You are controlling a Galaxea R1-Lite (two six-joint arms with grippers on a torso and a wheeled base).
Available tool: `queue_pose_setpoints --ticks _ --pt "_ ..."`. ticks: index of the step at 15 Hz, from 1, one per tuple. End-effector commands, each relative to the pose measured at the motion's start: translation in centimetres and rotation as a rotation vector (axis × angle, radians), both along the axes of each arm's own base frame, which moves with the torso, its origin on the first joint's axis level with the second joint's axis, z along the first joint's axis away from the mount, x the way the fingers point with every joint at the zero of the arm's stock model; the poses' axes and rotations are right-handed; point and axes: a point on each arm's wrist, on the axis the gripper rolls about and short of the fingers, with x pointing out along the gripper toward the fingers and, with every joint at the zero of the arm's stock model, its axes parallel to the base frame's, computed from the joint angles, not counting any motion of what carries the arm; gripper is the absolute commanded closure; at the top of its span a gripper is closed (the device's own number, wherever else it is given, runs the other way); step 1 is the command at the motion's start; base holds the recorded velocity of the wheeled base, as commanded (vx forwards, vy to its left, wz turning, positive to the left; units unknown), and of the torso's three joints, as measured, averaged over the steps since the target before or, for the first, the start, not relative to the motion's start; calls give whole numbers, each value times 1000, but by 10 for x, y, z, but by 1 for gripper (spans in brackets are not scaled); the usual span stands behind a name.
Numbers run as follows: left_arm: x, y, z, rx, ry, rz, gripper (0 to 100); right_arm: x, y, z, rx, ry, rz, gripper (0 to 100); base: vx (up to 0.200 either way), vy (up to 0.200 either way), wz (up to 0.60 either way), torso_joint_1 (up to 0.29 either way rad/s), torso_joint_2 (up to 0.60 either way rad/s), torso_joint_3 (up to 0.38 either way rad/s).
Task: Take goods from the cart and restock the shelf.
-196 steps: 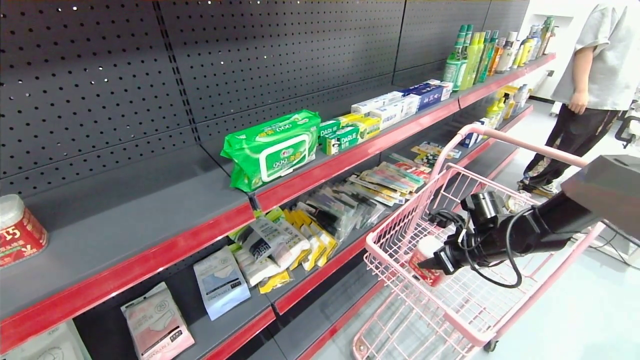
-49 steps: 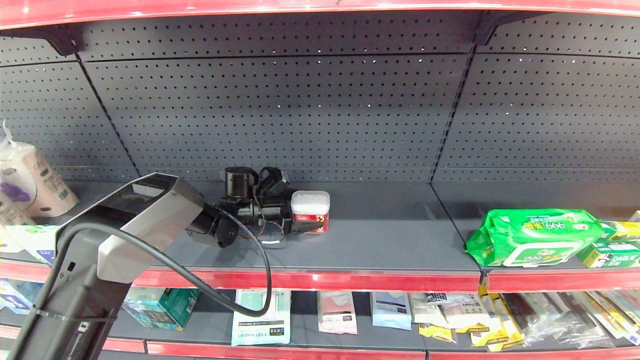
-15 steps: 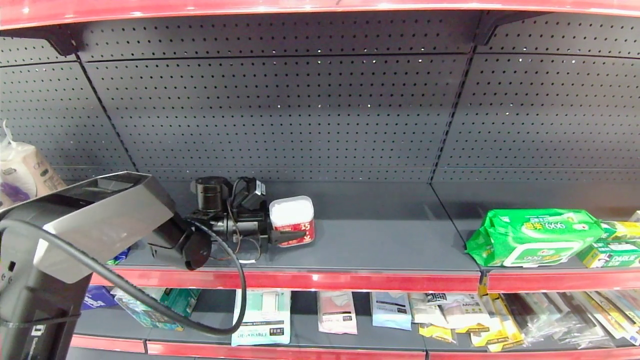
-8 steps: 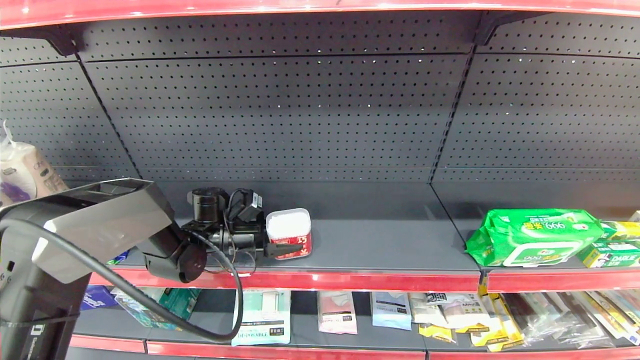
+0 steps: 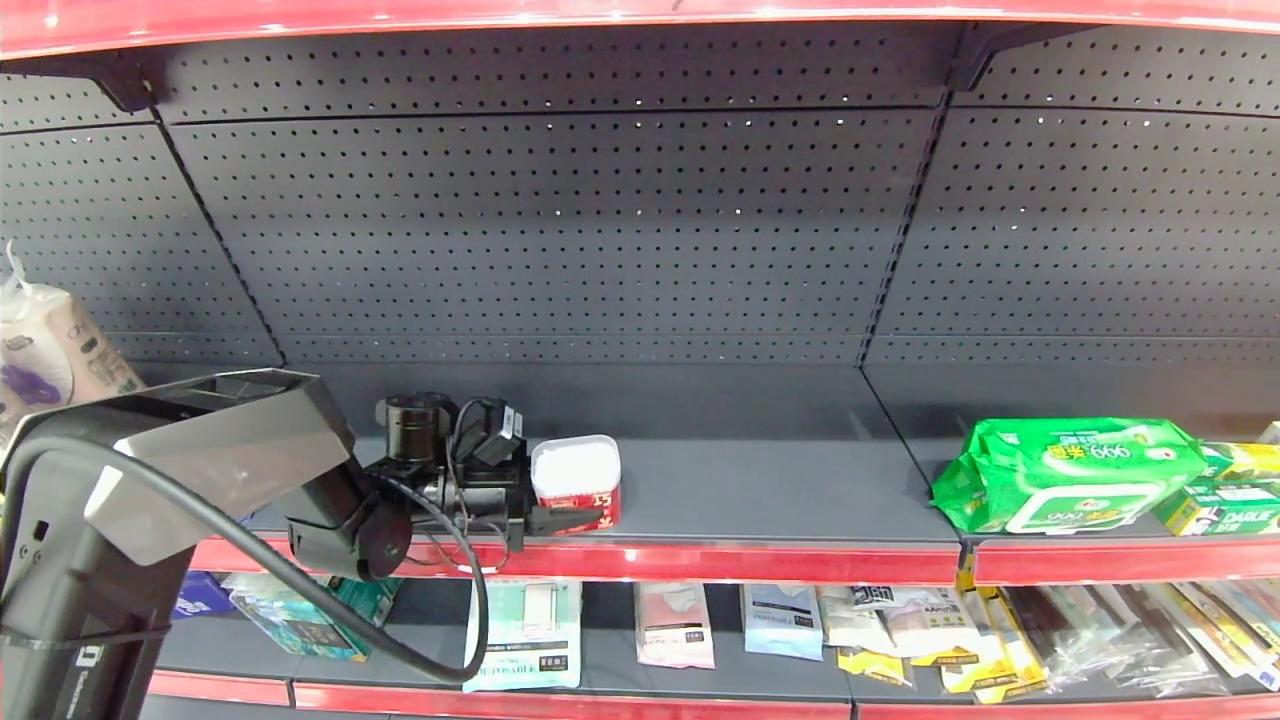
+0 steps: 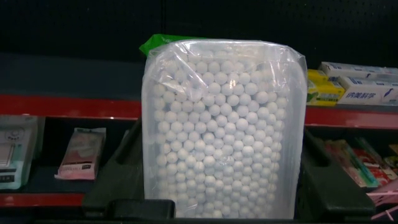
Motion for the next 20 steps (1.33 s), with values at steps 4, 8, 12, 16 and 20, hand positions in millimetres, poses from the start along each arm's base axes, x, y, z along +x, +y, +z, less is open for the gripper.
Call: queue_pose_setpoints --ticks 4,8,12,16,20 --pt "-2 1 -3 -2 14 -11 100 0 0 -1 0 3 0 100 0 0 0 0 0 0" --pt "-2 3 -4 -2 16 -9 100 1 0 -2 0 9 0 100 0 0 0 0 0 0" --pt "-2 2 -3 -3 13 -11 100 1 0 -2 -2 8 0 100 0 0 0 0 0 0" --pt "-2 1 -3 -4 10 -12 100 0 0 -1 -2 5 0 100 0 0 0 0 0 0" --pt "-1 2 -3 0 9 -2 100 1 0 -2 0 8 0 100 0 0 0 0 0 0"
